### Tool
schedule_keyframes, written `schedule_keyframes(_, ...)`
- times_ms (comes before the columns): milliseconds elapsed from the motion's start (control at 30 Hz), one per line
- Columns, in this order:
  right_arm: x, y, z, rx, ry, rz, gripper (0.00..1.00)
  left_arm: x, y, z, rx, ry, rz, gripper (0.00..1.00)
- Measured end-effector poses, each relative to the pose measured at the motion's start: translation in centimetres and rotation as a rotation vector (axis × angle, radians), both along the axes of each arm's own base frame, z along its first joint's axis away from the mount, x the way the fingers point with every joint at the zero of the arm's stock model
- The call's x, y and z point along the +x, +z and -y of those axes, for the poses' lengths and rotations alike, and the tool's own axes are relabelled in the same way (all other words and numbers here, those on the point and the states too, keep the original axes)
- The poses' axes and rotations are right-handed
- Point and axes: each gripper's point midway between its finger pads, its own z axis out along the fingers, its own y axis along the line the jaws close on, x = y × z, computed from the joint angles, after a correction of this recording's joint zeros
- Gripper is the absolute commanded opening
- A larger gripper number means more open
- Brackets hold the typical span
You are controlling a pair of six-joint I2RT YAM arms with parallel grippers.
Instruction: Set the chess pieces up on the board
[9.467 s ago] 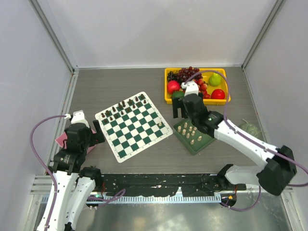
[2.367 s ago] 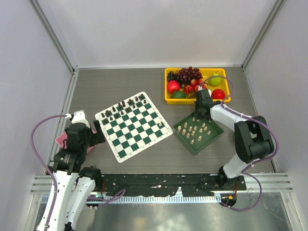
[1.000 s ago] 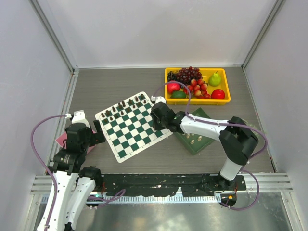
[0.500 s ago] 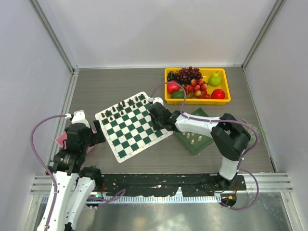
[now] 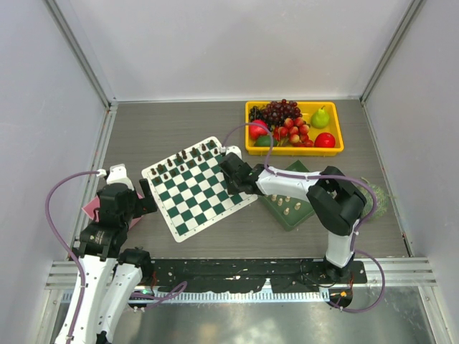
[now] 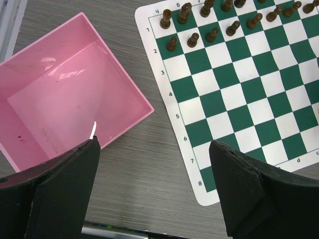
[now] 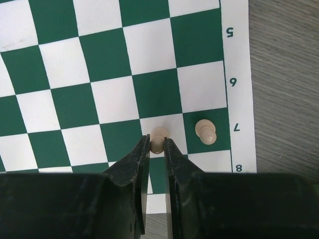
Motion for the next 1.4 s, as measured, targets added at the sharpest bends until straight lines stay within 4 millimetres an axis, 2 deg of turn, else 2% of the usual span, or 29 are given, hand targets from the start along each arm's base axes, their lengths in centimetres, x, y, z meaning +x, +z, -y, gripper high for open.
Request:
schedule_keyframes(300, -0.2, -0.1, 0.3, -0.021, 0.014, -0.005, 0.40, 0.0, 0.0, 0.0, -0.001, -0.002, 0.000, 0.99)
schedule_keyframes(433, 0.0, 0.3, 0.2, -0.028, 0.024, 0.000, 0.42, 0.0, 0.0, 0.0, -0.001, -0.002, 0.000, 0.99)
schedule_keyframes(567, 0.1, 2.0, 0.1, -0.014, 0.036, 0.025, 0.45, 0.0, 0.0, 0.0, -0.001, -0.002, 0.000, 0.99)
schedule_keyframes(633, 0.2, 3.9, 0.5, 0.000, 0.029, 0.053, 0.45, 0.0, 0.0, 0.0, -0.001, -0.002, 0.000, 0.99)
schedule_keyframes(733, 0.7, 7.6, 1.9, 0.050, -0.006, 0.120, 0.45, 0.0, 0.0, 0.0, -0.001, -0.002, 0.000, 0.99)
schedule_keyframes(800, 1.2, 9.7, 3.8, 0.083, -0.049, 0.159, 0.45, 0.0, 0.0, 0.0, -0.001, -0.002, 0.000, 0.99)
schedule_keyframes(833, 1.7, 10.7, 5.5, 0.103, -0.088, 0.181, 0.45, 0.0, 0.0, 0.0, -0.002, -0.002, 0.000, 0.99)
schedule_keyframes(900, 2.6, 11.4, 8.9, 0.113, -0.167, 0.203, 0.45, 0.0, 0.0, 0.1, -0.003, -0.004, 0.000, 0.99)
schedule_keyframes(1000, 3.5, 10.7, 14.2, 0.092, -0.290, 0.204, 0.45, 0.0, 0.0, 0.1, -0.004, -0.005, 0.000, 0.99)
schedule_keyframes(1033, 3.8, 9.8, 16.3, 0.076, -0.338, 0.190, 0.45, 0.0, 0.0, 0.1, -0.004, -0.005, 0.000, 0.99)
schedule_keyframes(1133, 3.6, 7.4, 19.7, 0.033, -0.410, 0.138, 0.45, 0.0, 0.0, 0.1, -0.003, -0.005, 0.000, 0.99)
schedule_keyframes(1233, 3.3, 5.4, 21.4, 0.000, -0.439, 0.083, 0.45, 0.0, 0.0, 0.1, -0.003, -0.005, 0.000, 0.99)
schedule_keyframes(1400, 3.6, 2.6, 22.2, -0.034, -0.444, 0.016, 0.43, 0.0, 0.0, 0.1, -0.003, -0.005, 0.000, 0.99)
